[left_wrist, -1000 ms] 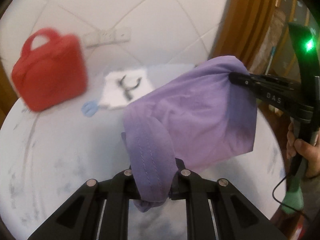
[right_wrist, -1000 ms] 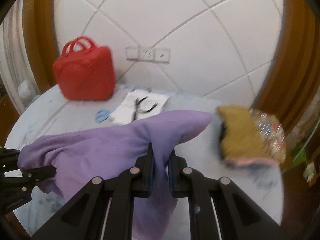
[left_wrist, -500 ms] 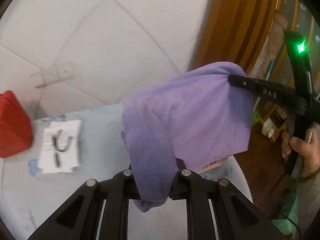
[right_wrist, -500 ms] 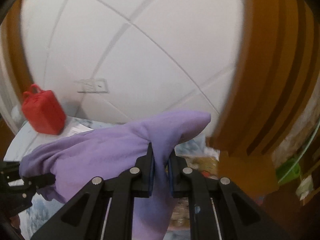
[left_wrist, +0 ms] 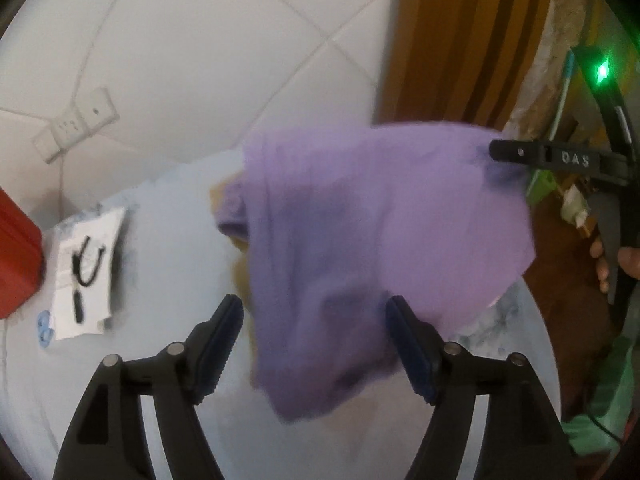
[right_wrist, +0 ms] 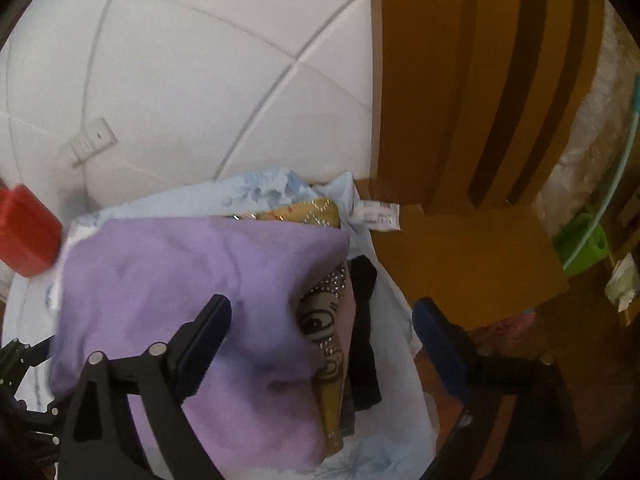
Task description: Fold clothes
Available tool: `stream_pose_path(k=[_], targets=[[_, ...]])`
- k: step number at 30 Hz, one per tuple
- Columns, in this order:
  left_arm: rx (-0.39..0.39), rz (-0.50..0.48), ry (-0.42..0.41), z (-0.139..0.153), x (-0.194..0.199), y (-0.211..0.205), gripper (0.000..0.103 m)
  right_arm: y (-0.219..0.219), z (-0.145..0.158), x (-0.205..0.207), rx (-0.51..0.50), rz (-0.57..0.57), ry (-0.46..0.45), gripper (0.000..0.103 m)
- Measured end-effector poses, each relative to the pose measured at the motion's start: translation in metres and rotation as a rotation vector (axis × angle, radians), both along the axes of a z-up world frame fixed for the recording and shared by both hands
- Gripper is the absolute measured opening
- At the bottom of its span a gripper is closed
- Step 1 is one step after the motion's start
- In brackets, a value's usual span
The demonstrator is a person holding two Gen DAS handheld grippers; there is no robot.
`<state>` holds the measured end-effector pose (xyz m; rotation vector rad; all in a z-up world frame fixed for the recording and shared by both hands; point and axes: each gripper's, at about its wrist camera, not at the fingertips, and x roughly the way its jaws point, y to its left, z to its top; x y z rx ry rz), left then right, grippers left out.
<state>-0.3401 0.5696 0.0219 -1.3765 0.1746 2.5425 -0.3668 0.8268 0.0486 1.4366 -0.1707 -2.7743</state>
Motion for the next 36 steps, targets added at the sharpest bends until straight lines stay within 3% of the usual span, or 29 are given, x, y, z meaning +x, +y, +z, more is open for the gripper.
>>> stream_pose_path(k=[4, 7, 9, 16, 26, 36], targets=[[-0.039, 0.04, 0.059, 0.024, 0.024, -0.008, 0.088, -0.011, 0.025, 0.039, -0.006, 0.026, 0.085, 0.103], [0.018, 0.025, 0.088, 0.032, 0.038, -0.013, 0.099, -0.025, 0.03, 0.073, -0.02, 0.035, 0.107, 0.103], [0.048, 0.014, 0.074, 0.032, 0.038, -0.014, 0.099, -0.035, 0.028, 0.095, -0.04, 0.047, 0.114, 0.103], [0.044, -0.014, 0.069, 0.027, 0.048, -0.005, 0.099, -0.055, 0.005, 0.131, -0.036, 0.05, 0.069, 0.103], [0.046, -0.067, 0.081, 0.024, 0.053, 0.01, 0.099, -0.063, -0.003, 0.142, -0.026, 0.05, 0.049, 0.103], [0.024, -0.034, 0.097, 0.022, 0.05, 0.011, 0.099, -0.054, -0.013, 0.137, -0.047, 0.026, 0.021, 0.103]])
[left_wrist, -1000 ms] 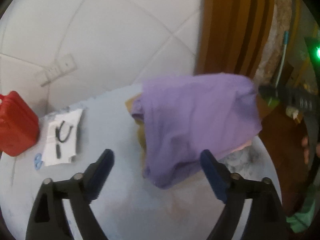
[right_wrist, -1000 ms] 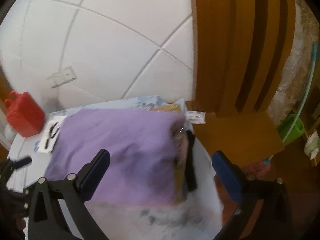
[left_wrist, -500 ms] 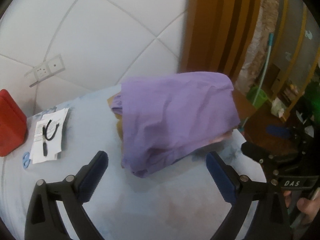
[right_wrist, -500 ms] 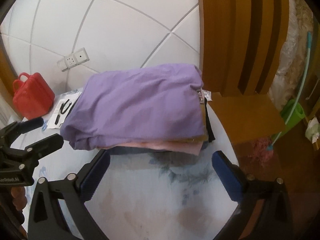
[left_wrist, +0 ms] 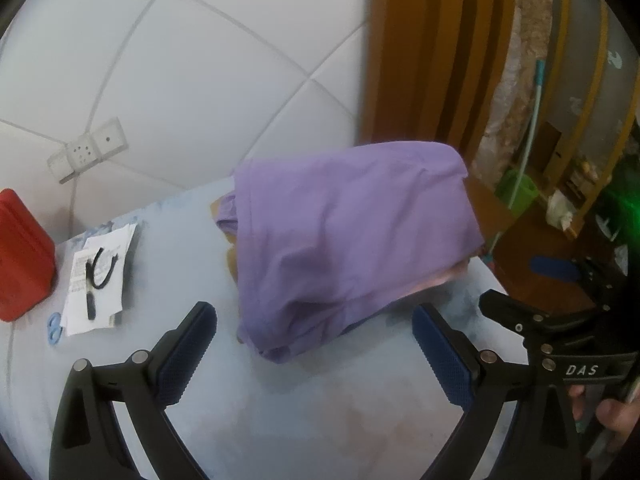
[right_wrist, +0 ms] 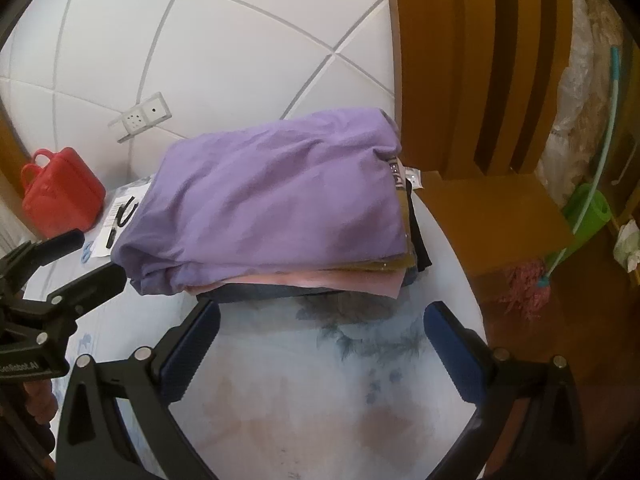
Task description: Fold clothes
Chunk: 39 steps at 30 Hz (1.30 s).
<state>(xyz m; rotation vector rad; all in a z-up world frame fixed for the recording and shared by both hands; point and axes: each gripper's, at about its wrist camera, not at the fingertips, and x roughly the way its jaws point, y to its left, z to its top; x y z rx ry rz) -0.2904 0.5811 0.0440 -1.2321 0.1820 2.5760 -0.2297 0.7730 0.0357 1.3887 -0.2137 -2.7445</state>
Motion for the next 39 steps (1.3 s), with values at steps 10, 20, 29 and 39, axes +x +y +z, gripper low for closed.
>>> stream_pose_path(k=[10, 20, 29, 39], targets=[[-0.012, 0.017, -0.037, -0.0066, -0.0049, 0.0004, 0.099, -0.0011, -0.0004, 0.0003, 0.008, 0.0, -0.001, 0.103], [-0.033, 0.0, -0.025, -0.006, -0.0008, 0.0042, 0.099, -0.0028, -0.0007, 0.0033, 0.009, -0.002, -0.002, 0.103], [0.004, -0.013, -0.026, -0.0022, 0.0001, 0.0015, 0.1, -0.0031, 0.0003, 0.006, 0.008, -0.007, -0.001, 0.103], [-0.036, 0.012, -0.023, -0.0044, -0.0016, 0.0036, 0.102, -0.0018, -0.0008, 0.0041, 0.01, -0.013, -0.007, 0.103]])
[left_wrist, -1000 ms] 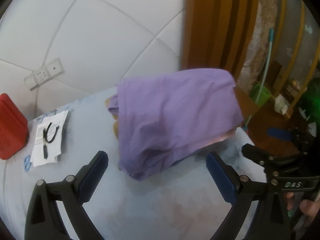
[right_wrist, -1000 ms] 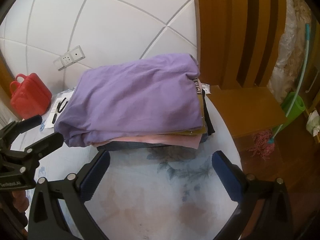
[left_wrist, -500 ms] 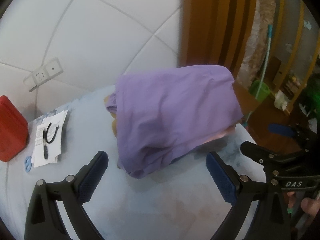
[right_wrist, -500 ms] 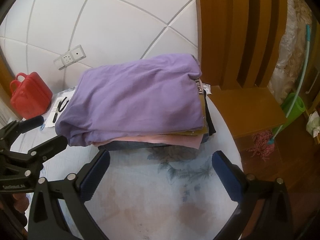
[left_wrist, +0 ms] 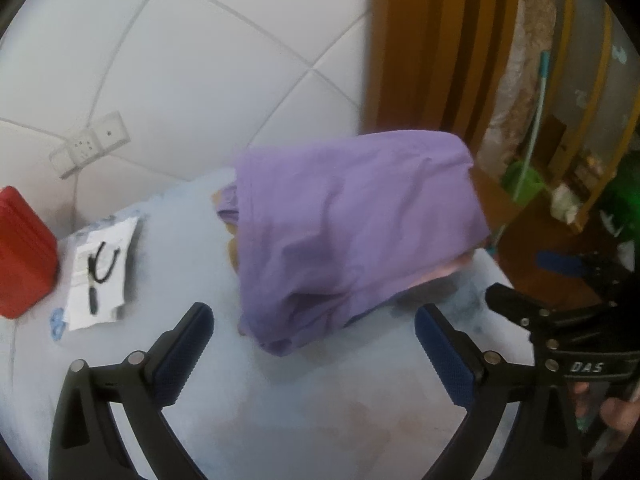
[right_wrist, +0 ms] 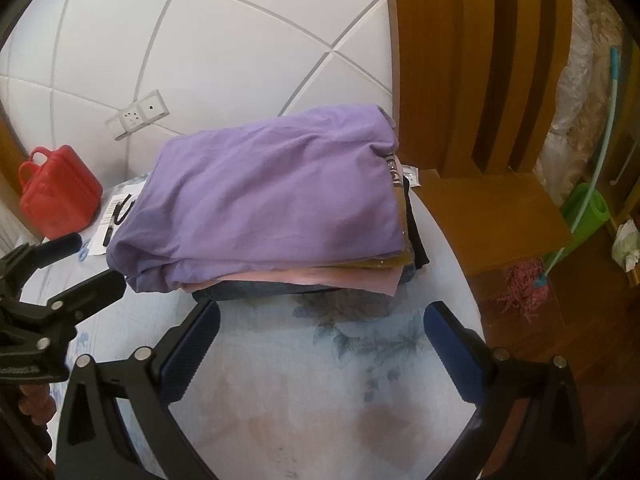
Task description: Fold clothes
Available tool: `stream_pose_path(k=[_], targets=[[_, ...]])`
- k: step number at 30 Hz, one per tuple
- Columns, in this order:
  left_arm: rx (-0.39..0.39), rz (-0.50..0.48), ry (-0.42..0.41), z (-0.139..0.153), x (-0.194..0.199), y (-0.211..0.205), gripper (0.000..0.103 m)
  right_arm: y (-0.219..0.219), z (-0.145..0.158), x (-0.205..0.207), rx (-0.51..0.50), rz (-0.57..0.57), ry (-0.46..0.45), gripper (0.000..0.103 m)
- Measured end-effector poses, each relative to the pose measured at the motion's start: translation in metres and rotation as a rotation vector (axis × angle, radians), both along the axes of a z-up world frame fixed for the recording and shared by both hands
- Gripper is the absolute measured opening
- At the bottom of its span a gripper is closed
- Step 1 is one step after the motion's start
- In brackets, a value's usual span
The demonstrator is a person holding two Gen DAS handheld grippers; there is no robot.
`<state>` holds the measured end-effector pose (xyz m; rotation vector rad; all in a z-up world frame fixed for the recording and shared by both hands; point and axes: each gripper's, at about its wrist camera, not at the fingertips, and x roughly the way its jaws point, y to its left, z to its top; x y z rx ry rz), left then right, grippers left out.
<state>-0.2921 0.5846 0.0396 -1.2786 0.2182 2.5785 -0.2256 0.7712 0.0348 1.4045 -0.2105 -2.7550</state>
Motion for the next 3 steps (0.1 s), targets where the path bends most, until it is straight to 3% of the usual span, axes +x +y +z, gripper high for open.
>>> stream_pose_path(k=[3], targets=[[-0.012, 0.01, 0.01, 0.0002, 0.0007, 0.0006, 0.102, -0.0003, 0.0004, -0.0003, 0.0, 0.002, 0.001, 0.103]])
